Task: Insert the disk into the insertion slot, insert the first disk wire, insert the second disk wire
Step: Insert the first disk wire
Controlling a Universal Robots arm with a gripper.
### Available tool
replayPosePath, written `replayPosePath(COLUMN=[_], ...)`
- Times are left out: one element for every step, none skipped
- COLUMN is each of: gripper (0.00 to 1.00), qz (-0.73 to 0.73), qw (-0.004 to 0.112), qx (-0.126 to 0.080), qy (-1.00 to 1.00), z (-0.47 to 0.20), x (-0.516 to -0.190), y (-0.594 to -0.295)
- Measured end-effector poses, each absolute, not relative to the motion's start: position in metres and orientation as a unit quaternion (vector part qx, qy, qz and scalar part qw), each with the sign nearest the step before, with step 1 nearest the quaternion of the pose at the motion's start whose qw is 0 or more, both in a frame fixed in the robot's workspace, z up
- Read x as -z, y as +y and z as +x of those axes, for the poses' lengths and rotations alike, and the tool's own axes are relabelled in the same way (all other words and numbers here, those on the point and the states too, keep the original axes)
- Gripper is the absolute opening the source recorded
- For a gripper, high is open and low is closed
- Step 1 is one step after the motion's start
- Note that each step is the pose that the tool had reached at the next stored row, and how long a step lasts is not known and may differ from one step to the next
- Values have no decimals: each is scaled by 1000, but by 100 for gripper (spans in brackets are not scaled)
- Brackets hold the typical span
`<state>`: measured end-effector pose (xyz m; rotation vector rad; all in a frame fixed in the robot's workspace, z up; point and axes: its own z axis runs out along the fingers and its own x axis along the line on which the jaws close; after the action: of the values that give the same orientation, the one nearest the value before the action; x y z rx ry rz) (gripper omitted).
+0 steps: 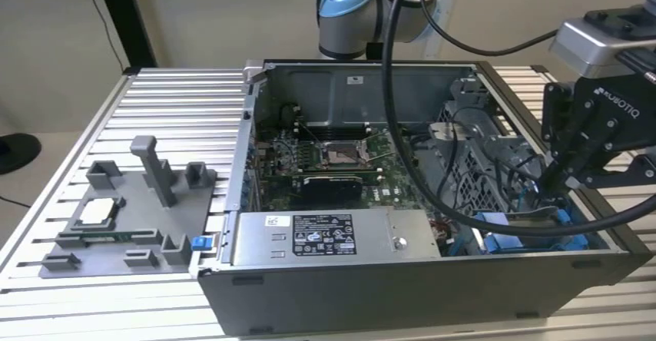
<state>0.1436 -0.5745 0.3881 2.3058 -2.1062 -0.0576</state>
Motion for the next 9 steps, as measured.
replayPosePath(gripper=[0,0,0,0,0,0,0,0,0], qz=[738,738,738,738,738,738,738,738,737], qw=[9,9,9,9,9,9,9,9,9], qx=[18,18,18,18,18,18,18,18,18], qy=[-674,-674,-675,-675,-675,-675,-675,-675,-675], z=[144,144,144,144,145,145,145,145,145], x=[-388,-388,-388,-388,-387,-387,-387,-387,-387], y=[-575,-575,-575,-575,-575,-575,-576,-576,-576])
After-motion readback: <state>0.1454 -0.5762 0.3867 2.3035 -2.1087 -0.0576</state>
